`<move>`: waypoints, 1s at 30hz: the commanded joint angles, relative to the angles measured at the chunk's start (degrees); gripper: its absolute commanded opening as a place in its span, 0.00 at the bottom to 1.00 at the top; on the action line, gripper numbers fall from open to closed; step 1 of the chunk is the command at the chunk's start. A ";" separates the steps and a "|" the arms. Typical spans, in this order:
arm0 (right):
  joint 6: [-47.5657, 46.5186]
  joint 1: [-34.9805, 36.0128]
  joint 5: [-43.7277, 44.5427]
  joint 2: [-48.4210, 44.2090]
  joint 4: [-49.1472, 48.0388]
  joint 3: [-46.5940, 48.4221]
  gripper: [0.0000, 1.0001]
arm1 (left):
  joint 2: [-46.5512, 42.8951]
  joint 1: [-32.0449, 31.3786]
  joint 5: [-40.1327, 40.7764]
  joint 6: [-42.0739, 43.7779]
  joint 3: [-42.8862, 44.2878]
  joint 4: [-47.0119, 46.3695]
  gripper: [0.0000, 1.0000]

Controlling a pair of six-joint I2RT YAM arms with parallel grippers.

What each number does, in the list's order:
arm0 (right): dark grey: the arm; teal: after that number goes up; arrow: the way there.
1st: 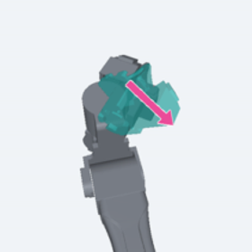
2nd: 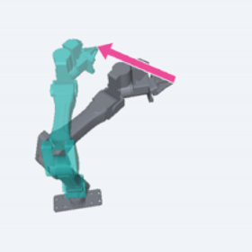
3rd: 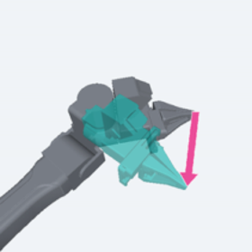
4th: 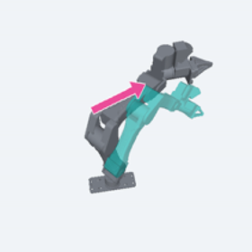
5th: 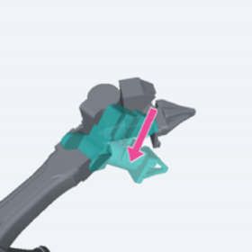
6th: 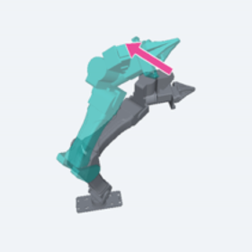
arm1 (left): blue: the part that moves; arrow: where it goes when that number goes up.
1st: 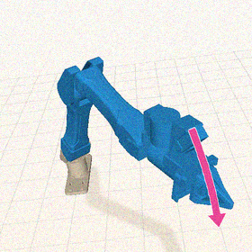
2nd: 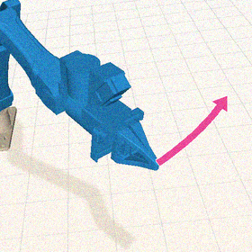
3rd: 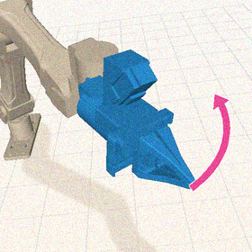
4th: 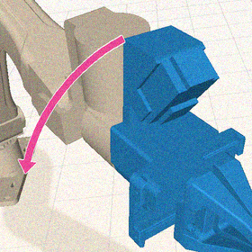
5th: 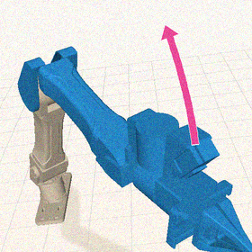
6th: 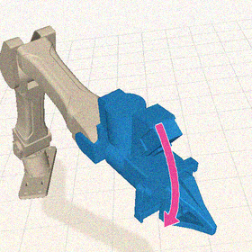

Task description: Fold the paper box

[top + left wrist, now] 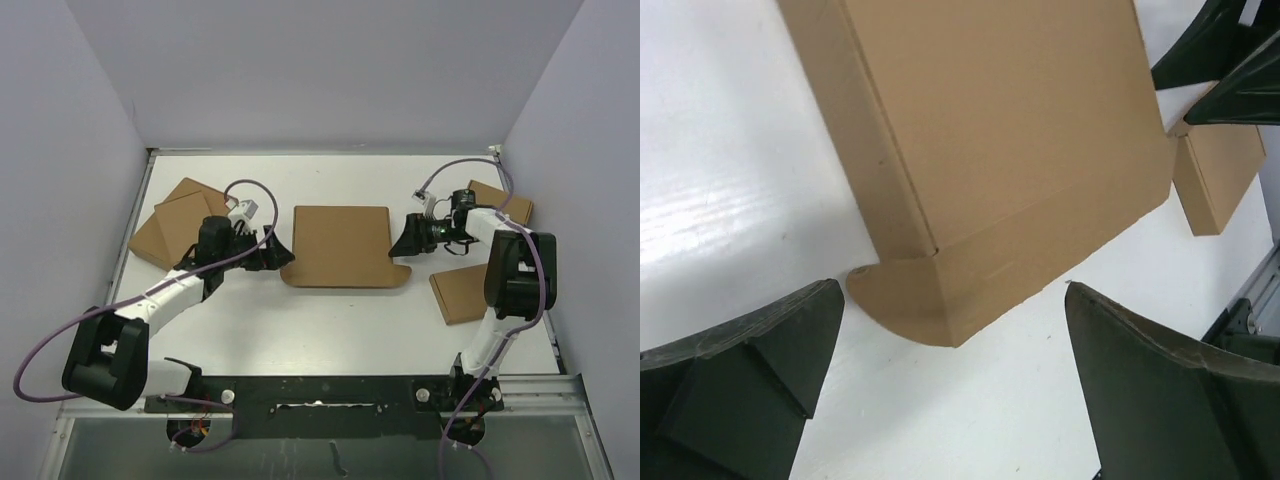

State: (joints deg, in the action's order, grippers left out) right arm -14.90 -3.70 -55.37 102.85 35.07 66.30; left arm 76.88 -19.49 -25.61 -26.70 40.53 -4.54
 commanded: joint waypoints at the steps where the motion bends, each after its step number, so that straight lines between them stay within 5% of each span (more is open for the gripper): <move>1: 4.66 0.11 -5.48 4.98 -2.45 2.90 0.72 | -2.81 1.15 1.76 -5.53 -5.60 -16.16 0.96; 4: 6.18 0.04 -8.03 7.26 -2.61 3.70 0.70 | -0.34 1.87 -0.65 -8.32 -5.62 -16.74 0.96; 13: 10.36 -3.32 -13.25 12.33 -3.44 3.29 0.36 | 6.12 3.40 -3.10 -13.37 -4.42 -18.86 0.96; 22: 10.94 -4.02 -13.75 15.76 -2.32 3.66 0.24 | 12.20 3.50 -3.91 -26.60 -4.79 -27.65 0.98; 30: 11.28 -5.83 -12.52 16.36 -1.87 3.44 0.20 | 16.98 1.59 -0.87 -28.23 -3.87 -28.08 0.98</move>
State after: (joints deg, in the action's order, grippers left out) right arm -3.33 -8.19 -70.76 117.97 33.54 68.93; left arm 91.13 -17.08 -27.59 -52.90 33.95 -28.12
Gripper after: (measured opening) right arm 0.281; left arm 0.979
